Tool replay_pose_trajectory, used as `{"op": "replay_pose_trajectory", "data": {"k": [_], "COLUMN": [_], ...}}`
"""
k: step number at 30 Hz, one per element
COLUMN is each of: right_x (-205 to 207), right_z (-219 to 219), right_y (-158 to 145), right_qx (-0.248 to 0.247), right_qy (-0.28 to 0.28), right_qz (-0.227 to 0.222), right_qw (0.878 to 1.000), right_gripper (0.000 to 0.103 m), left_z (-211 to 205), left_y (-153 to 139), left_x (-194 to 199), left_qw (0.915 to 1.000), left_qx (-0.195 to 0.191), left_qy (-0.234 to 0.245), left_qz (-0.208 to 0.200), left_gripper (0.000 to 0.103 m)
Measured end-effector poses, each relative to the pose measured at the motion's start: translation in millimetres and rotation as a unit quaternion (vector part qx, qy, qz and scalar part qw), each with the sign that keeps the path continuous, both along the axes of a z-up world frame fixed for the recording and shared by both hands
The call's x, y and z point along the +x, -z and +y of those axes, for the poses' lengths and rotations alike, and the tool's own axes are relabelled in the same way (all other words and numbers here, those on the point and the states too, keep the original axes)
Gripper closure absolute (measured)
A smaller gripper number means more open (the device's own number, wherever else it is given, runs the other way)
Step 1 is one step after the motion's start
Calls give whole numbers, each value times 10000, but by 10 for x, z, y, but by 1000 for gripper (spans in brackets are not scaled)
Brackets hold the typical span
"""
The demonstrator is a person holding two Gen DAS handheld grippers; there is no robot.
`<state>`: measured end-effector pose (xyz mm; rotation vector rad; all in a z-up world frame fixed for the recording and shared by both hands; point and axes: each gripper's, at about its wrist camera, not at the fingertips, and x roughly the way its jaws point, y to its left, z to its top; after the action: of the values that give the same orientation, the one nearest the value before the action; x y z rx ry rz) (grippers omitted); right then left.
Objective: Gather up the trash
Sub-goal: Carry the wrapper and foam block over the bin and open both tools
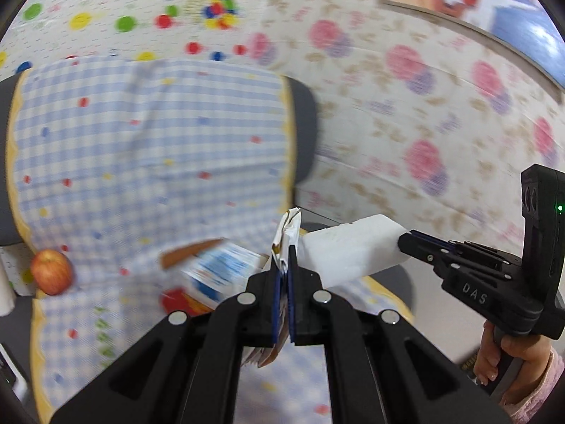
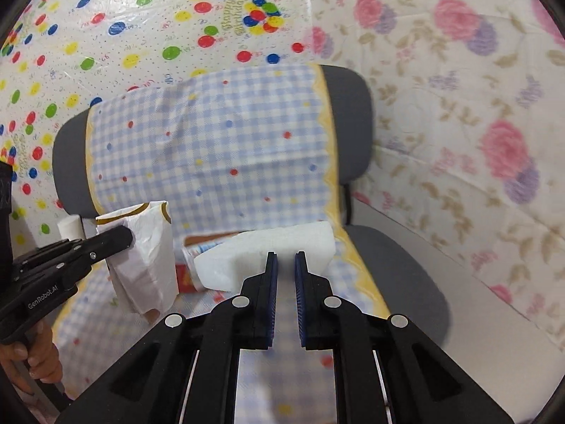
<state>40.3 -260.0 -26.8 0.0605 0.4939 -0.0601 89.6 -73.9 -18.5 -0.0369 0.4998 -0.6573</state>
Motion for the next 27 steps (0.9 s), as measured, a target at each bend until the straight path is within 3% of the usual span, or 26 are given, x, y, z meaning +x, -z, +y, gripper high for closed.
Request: {"op": "replay_pose_trajectory", "data": {"k": [10,15,22,27], "right_x": [-1242,-1672,-2010,-2074], "right_z": [-532,-644,-825,-945], "right_y": [363,583,867,976], "right_qx": [-238,-421,-473,-438], "right_qy": [1131,1601,1983,2042], "right_qz": [492,748,1153,1332], "right_qw": [9921,9834,9722,9688], "right_gripper": [91,90,89,87], "left_z": [-748,-1129,-1503,-1671], "left_y": [360,597,861,956], "left_x": [-904,-1236,-1446,-1489], "left_qw": [9933,9841,9715,9674], "left_qx": [91,205,349,476], "left_qy": [1142,1736,2253,2372], "left_qz": [168,317,645,747], "left_gripper": [102,102,102,102]}}
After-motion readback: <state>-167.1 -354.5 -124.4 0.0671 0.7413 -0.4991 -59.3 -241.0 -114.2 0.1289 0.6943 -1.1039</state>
